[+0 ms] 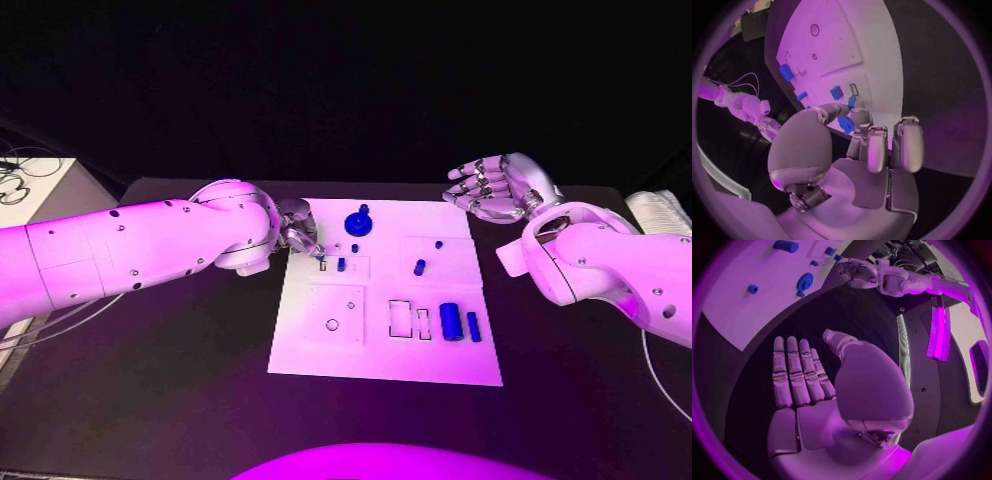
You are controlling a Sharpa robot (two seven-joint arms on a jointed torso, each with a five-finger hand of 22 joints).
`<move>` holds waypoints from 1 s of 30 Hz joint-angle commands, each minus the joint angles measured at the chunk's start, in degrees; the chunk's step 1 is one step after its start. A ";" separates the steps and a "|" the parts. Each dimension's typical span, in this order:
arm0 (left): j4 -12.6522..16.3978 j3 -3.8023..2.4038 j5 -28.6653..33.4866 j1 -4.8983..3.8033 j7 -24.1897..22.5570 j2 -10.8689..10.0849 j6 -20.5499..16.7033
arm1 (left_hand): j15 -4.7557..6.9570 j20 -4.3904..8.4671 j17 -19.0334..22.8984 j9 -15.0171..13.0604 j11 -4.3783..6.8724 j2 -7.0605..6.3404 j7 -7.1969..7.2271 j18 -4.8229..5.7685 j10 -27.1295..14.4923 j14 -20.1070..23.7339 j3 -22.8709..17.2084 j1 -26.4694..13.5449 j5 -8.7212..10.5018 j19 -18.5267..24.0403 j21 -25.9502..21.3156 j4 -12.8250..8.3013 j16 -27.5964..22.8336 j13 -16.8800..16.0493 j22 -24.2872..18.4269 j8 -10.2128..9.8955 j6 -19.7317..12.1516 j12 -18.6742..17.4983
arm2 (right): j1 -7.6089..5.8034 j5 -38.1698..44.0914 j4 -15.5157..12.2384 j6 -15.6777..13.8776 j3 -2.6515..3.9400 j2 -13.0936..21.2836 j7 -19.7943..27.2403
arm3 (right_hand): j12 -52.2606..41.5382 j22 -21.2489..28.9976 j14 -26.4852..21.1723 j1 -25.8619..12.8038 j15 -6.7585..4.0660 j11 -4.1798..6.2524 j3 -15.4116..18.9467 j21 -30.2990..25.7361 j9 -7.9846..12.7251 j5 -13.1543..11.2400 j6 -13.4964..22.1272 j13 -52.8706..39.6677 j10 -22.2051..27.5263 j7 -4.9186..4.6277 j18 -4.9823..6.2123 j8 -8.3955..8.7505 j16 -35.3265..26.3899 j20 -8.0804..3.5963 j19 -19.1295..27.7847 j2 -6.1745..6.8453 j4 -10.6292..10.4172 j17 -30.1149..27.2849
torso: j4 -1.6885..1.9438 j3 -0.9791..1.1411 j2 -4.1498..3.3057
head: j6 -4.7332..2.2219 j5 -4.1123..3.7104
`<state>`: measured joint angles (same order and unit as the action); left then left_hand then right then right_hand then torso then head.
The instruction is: Assemble the parts on the task board
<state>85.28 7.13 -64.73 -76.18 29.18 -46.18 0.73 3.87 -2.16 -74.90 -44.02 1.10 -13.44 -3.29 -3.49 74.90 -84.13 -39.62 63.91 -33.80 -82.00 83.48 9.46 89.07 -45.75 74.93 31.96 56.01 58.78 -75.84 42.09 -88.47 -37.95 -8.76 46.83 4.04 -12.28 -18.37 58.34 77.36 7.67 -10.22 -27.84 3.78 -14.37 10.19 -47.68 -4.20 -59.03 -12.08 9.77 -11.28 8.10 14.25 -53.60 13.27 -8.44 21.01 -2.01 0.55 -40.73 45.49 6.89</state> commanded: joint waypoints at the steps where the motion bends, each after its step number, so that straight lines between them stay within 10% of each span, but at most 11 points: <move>1: 0.53 -0.01 -0.91 0.13 -0.01 -0.14 -0.37 | 0.35 -0.04 -13.63 -0.10 0.03 0.38 0.01 0.85 0.48 -5.35 -12.42 0.06 -0.19 -0.54 0.23 -12.78 -0.28 -0.05 6.79 0.24 0.41 0.27 | 0.05 0.29 -0.02 0.56 -0.01 0.00 0.40 | 0.13 0.05 0.22 -0.46 0.25 -0.07 -0.01 -0.19 0.06 0.21 -0.11 0.05 -0.11 -2.02 0.72 0.14 -0.18 0.05 0.20 0.14 0.27 -0.05 | -0.02 0.03 -0.03 | 0.15 0.01; 30: 0.87 0.03 -1.30 1.42 -0.01 0.01 0.62 | 0.38 -0.01 -13.50 -0.10 0.05 0.35 0.02 0.85 0.53 -5.30 -12.53 -0.02 -0.24 -0.55 0.26 -12.84 -0.39 -0.04 6.81 0.20 0.48 0.24 | 0.07 0.28 -0.04 0.69 -0.02 0.00 0.38 | 0.15 0.27 0.22 -0.46 0.27 -0.09 0.00 -0.18 0.09 0.21 -0.10 0.16 -0.09 -2.04 0.72 0.16 -0.26 0.07 0.26 0.15 0.38 -0.15 | 0.00 -0.01 -0.04 | 0.79 -0.04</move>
<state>85.99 7.13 -65.61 -74.85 29.25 -46.29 0.75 3.88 -2.16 -74.90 -44.13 1.20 -13.65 -3.16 -3.48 75.20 -84.15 -40.75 63.69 -33.67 -81.99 83.48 8.34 89.08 -45.74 74.92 31.80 56.14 58.78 -75.80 42.08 -88.46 -37.94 -8.78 46.85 4.03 -12.28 -18.15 58.34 77.36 7.67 -10.22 -27.84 3.78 -14.37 10.19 -47.68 -4.08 -59.03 -12.08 9.77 -11.28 8.10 14.25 -53.61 13.27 -8.45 20.90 -2.02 0.53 -40.79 46.30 6.81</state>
